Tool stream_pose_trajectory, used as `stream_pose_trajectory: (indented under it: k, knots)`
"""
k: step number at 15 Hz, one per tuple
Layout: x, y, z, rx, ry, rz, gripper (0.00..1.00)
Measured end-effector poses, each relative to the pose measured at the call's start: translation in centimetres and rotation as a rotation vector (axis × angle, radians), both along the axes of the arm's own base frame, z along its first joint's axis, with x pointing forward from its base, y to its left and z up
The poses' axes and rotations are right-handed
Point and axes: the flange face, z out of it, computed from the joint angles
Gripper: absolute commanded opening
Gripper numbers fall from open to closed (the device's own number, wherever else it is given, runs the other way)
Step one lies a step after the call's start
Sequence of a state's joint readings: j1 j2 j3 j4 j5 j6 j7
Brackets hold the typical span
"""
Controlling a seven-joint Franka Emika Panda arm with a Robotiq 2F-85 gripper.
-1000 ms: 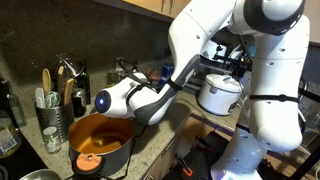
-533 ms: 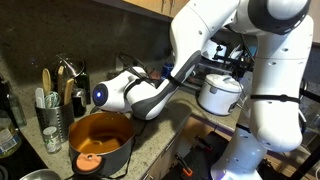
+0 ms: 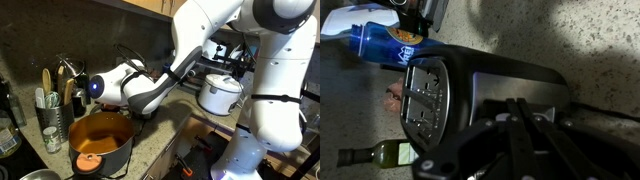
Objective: Pull the toaster lever up
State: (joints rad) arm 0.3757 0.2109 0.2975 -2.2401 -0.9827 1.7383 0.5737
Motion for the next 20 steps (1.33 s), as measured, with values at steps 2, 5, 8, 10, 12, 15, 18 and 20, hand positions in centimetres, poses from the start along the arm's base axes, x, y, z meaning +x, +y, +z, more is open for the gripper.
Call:
stream_pose_trajectory:
  k: [2, 5, 8, 10, 12, 15, 18, 20]
  knots:
    - [0.3, 0.1, 0.8, 0.003, -0.014, -0.003, 0.31]
    - [0.6, 0.2, 1.7, 0.010, -0.033, -0.002, 0.51]
    - [0.9, 0.4, 2.7, 0.015, -0.035, 0.009, 0.74]
    - [1.1, 0.4, 3.2, 0.020, -0.029, 0.021, 0.88]
    - [1.4, 0.5, 3.7, 0.040, -0.028, 0.034, 1.00]
    - [1.9, 0.4, 4.5, 0.092, -0.042, 0.035, 1.00]
    - [2.2, 0.5, 5.1, 0.180, -0.051, 0.031, 1.00]
    - [2.2, 0.6, 5.6, 0.250, -0.046, 0.027, 1.00]
